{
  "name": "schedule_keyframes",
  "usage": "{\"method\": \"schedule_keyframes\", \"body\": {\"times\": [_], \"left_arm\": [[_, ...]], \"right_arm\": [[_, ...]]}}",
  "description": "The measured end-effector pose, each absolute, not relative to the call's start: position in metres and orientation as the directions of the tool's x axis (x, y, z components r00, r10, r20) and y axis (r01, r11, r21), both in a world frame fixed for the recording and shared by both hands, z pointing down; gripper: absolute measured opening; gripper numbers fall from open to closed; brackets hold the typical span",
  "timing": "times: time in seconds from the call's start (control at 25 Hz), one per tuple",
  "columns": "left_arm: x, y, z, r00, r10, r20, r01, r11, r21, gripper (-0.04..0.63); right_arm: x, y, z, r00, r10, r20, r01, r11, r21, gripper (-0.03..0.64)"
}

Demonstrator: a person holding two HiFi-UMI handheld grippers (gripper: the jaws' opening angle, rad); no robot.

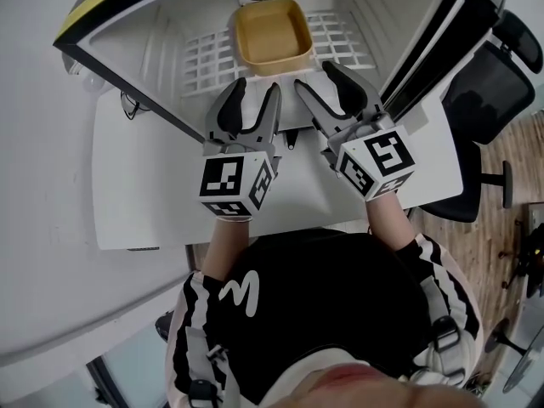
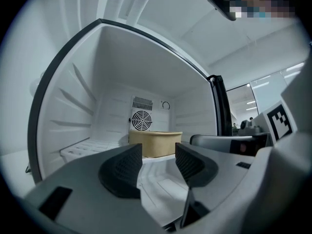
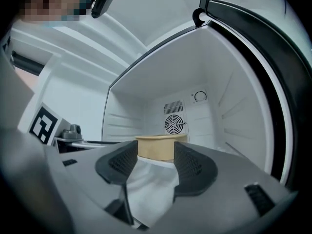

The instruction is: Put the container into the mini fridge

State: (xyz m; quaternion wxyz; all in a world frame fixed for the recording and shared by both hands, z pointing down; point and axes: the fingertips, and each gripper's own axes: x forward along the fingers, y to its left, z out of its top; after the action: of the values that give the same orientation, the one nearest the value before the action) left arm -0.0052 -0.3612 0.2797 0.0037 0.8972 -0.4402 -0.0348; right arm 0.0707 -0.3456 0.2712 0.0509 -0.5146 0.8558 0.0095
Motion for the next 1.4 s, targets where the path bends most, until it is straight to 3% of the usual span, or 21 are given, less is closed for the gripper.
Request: {"method": "schedule_keyframes", "body": {"times": [0.88,1.4], "left_arm": [[-0.009,-0.344,0.312,0.645,-0.762,-0.047,-0.761,-0.647,0.045,0.205],[-0.01,-0.339,0.319,0.638,-0.767,-0.065,-0.767,-0.641,0.032,0.11]], "right_arm": [[0.063,-0.327,0.308,-0.494,-0.868,-0.059,-0.866,0.497,-0.059,0.202],[0.057,-0.324,0.313,-0.487,-0.87,-0.071,-0.869,0.491,-0.064,0.085]]}}
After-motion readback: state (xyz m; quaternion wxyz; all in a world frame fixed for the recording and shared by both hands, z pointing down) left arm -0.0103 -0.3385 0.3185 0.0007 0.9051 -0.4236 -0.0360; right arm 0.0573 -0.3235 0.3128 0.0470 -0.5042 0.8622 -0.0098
